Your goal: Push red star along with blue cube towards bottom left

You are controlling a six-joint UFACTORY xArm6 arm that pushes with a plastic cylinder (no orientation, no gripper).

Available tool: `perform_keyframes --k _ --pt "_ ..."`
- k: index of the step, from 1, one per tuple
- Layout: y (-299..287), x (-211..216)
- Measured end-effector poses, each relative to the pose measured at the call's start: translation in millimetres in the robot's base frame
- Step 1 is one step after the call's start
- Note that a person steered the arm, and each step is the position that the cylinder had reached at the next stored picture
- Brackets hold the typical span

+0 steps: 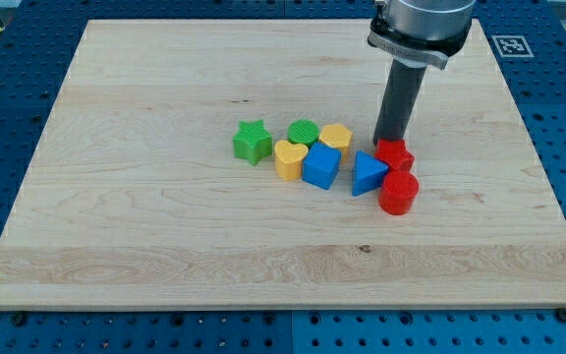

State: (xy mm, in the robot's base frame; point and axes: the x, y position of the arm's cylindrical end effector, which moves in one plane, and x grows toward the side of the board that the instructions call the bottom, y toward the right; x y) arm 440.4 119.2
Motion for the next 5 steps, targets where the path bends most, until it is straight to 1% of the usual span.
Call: perform_keyframes --k 1,2,3,5 --pt "26.8 4.1" --pt "50.0 17.6" --pt "25.7 29.0" --pt "-15.8 35.7"
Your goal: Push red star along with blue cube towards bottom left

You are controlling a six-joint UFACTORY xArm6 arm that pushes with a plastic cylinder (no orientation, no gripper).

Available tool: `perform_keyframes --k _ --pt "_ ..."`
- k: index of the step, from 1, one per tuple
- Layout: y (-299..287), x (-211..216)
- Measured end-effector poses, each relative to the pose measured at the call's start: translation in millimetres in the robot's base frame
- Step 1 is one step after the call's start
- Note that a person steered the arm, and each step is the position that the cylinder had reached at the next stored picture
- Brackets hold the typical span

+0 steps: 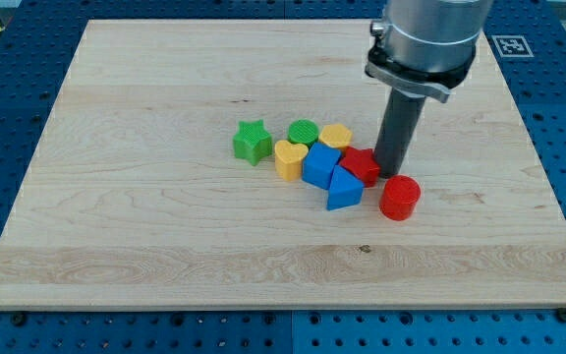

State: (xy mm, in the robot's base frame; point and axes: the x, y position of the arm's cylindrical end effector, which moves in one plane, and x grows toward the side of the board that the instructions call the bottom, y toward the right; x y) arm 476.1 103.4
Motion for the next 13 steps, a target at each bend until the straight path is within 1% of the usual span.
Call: perform_keyframes --k 2,3,5,7,8,9,10,11,12,13 --pt "-61.5 22.3" --pt "-94.2 26.0" --pt "-149.4 -4.3" --pt "-233.0 -5.7" --pt "-260.6 -5.7" --pt "-267.0 1.5" --pt "-261.8 -4.4" --pt "-235.0 -4.5" --pt "-188.6 -3.4" --pt "-167.3 14.2"
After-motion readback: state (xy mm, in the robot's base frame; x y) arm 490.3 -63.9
